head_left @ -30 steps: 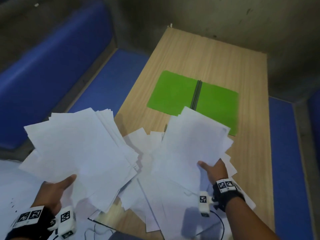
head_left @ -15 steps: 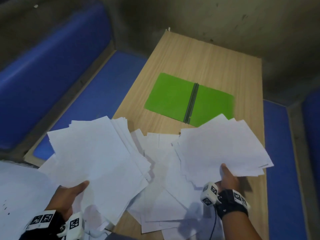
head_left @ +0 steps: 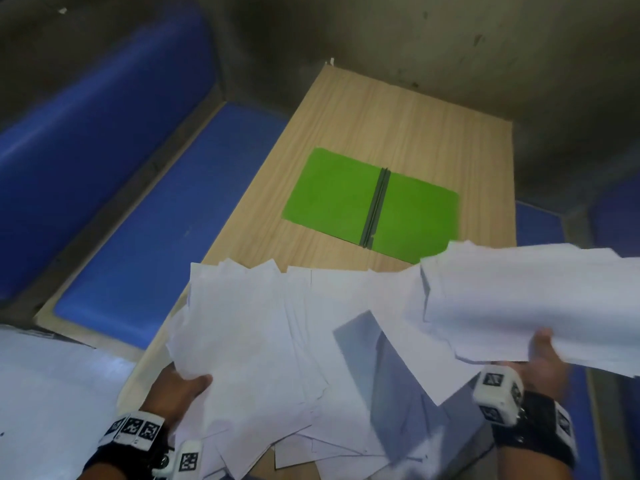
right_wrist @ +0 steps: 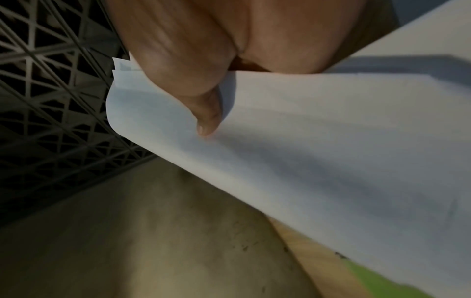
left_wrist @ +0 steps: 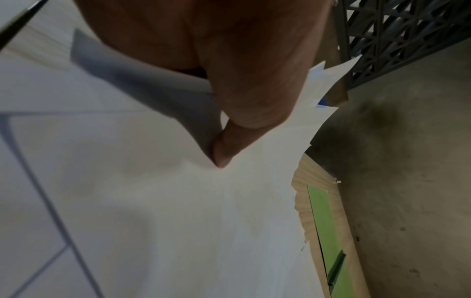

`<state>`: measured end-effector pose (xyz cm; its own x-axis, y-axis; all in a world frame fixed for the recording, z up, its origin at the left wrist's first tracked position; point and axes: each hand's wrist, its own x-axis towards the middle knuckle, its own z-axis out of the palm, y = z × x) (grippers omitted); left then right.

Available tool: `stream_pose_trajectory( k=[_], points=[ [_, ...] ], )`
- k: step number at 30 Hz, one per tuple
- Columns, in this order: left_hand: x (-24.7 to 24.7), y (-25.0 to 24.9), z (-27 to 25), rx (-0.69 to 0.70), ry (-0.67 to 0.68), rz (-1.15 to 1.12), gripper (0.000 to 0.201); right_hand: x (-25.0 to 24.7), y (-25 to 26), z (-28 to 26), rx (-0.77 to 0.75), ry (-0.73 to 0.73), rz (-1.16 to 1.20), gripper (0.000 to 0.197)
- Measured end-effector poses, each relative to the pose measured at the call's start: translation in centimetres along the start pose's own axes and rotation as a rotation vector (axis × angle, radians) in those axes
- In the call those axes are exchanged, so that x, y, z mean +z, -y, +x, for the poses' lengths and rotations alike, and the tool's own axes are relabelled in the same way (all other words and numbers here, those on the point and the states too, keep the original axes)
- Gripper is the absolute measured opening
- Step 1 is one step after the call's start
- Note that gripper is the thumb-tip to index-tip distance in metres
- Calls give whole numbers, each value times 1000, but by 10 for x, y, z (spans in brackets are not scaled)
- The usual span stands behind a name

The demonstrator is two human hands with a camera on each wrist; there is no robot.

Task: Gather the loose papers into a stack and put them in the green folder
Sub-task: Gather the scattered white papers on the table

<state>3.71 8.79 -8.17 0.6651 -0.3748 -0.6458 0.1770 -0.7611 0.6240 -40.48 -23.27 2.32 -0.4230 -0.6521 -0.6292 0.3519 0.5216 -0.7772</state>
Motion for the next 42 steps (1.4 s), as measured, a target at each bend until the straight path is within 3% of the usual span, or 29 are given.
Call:
stream_pose_trajectory(
  k=[3,4,6,7,9,11,15,18,22,25,28,30,34,37,42],
  points=[
    [0,2,2,-10,1,-16,56,-4,12,-37,108,210,93,49],
    [0,2,2,-11,6,-20,53,-3,8,-42,106,317,100,53],
    [0,1,1,-14,10,-45,44,1,-7,-50,53,372,42,75],
    [0,0,0,-17,12,-71,40,3,-20,-50,-30,296,-56,73],
    [-1,-3,-1,-16,15,-114,39,11,-45,-59,-218,136,-325,49],
    [-2,-4,-1,5,20,-111,42,16,-76,-61,-274,120,-523,40],
    [-7,-2,2,28,12,-103,48,17,-120,-51,-216,138,-856,41],
    [-13,-2,3,22,21,-105,49,20,-120,-42,-198,181,-1031,35],
    [-21,-4,4,7,10,-108,40,20,-120,-32,-92,296,-1314,48],
    [-23,-4,5,6,4,-129,42,13,-123,-35,-113,386,-1496,51],
    [-24,-3,6,-8,10,-151,44,8,-127,-39,-58,503,-1411,54],
    [-24,-2,6,-18,10,-170,46,7,-129,-41,-63,524,-1278,32],
    [-24,0,7,-8,0,-172,43,16,-128,-49,-160,383,-1046,19],
    [-26,0,7,-12,-28,-163,44,34,-131,-55,-127,309,-896,33],
    [-24,-2,6,-2,-34,-115,47,62,-148,-57,-44,375,-903,47]
  ],
)
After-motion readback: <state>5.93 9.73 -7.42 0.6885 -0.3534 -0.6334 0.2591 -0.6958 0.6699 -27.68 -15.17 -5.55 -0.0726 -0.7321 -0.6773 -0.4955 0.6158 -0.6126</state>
